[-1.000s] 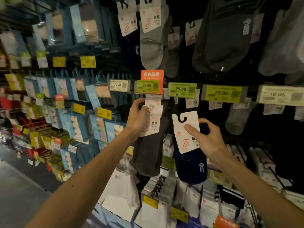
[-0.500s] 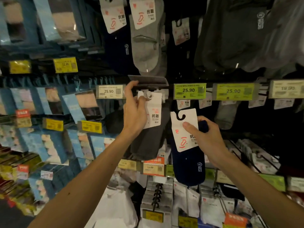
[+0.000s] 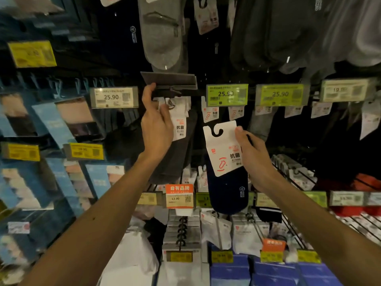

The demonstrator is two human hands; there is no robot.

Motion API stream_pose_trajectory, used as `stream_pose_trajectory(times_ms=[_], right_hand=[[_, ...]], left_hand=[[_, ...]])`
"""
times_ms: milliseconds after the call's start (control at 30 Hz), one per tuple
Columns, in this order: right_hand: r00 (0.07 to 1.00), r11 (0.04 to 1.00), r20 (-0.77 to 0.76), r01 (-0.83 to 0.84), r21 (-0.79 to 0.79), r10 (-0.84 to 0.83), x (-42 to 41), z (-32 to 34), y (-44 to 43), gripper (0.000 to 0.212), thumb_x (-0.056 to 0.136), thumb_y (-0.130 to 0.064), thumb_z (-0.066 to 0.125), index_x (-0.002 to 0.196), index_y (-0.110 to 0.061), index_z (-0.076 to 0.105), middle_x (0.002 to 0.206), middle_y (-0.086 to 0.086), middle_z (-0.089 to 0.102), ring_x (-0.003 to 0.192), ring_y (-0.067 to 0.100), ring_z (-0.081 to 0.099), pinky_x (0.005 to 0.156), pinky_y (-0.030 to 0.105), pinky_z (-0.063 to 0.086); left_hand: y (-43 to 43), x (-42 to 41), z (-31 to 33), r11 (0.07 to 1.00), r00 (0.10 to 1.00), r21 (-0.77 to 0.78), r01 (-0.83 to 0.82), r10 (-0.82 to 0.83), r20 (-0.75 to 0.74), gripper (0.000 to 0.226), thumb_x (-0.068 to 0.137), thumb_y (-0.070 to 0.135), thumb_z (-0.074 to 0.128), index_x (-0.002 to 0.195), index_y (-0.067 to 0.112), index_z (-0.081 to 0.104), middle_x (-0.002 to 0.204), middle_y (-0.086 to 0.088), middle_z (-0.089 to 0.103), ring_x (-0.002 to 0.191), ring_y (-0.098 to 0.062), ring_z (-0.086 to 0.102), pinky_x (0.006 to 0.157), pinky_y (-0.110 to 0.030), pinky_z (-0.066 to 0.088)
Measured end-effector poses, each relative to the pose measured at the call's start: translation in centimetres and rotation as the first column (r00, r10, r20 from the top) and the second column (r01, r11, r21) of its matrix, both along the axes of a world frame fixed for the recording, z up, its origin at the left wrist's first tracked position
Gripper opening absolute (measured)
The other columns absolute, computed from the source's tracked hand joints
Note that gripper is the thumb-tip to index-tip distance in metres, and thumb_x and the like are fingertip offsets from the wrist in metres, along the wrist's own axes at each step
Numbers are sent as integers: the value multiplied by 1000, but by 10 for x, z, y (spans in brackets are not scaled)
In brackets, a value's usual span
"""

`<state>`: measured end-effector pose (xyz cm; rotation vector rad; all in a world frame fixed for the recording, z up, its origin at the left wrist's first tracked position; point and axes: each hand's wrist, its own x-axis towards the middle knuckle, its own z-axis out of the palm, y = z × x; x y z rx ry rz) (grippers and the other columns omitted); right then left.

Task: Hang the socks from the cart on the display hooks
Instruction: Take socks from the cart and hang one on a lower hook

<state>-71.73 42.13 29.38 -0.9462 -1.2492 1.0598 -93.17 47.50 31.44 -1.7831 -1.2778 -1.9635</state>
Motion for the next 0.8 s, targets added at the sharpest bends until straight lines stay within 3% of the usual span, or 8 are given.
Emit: stream_pose_trajectory(times_ms=[167, 300, 400, 533, 600, 800], right_hand=[[999, 999, 34, 24, -28, -23, -2, -2, -2, 30, 103, -42, 45, 96, -23, 68, 82, -6, 76, 74, 9, 73, 64, 26, 58], [998, 998, 53, 43, -52, -40, -1, -6, -6, 29, 103, -42, 45, 98, -24, 68, 93, 2, 76, 87, 21, 73, 81, 42, 58], [997, 997, 60, 47, -63, -44, -2, -10, -9, 28, 103, -43, 46, 99, -26, 68, 93, 1, 76, 88, 21, 73, 83, 44, 58], [997, 996, 57, 49, -71, -45, -4, -13, -12, 27, 101, -45, 47, 98, -26, 67, 87, -2, 76, 83, 18, 72, 81, 43, 58], [998, 997, 54, 43, -66, -40, -5, -13, -14, 27, 102, -43, 48, 96, -26, 68, 84, -4, 76, 82, 17, 72, 80, 41, 57], [998, 999, 55, 29, -46, -26, -8, -12, -18, 27, 102, -40, 48, 91, -24, 67, 79, -4, 74, 74, 13, 71, 69, 32, 56]], left_hand=[[10, 2, -17, 1000, 999, 3, -9, 9, -39, 76, 106, 17, 43, 142, 57, -11, 97, -17, 63, 61, -17, 60, 53, -10, 44], [12, -3, -26, 1000, 997, -21, 10, -12, -70, 84, 105, 16, 46, 140, 62, -14, 93, -17, 61, 62, -19, 61, 57, -20, 51], [7, -4, -23, 999, 998, 2, 40, -40, -49, 75, 106, 15, 47, 145, 55, -4, 87, -13, 62, 62, -12, 61, 56, -21, 51], [-6, 1, -15, 995, 996, 64, 75, -78, 52, 54, 102, 8, 51, 143, 31, 23, 81, 3, 60, 68, 5, 59, 60, -5, 41], [-11, 0, -12, 992, 991, 52, 112, -115, 74, 51, 102, 8, 52, 141, 29, 27, 82, 10, 59, 71, 5, 59, 64, -5, 41], [-19, -5, -5, 980, 977, 13, 196, -197, 87, 49, 100, 6, 53, 146, 13, 34, 82, 5, 61, 76, -1, 61, 69, -12, 46]])
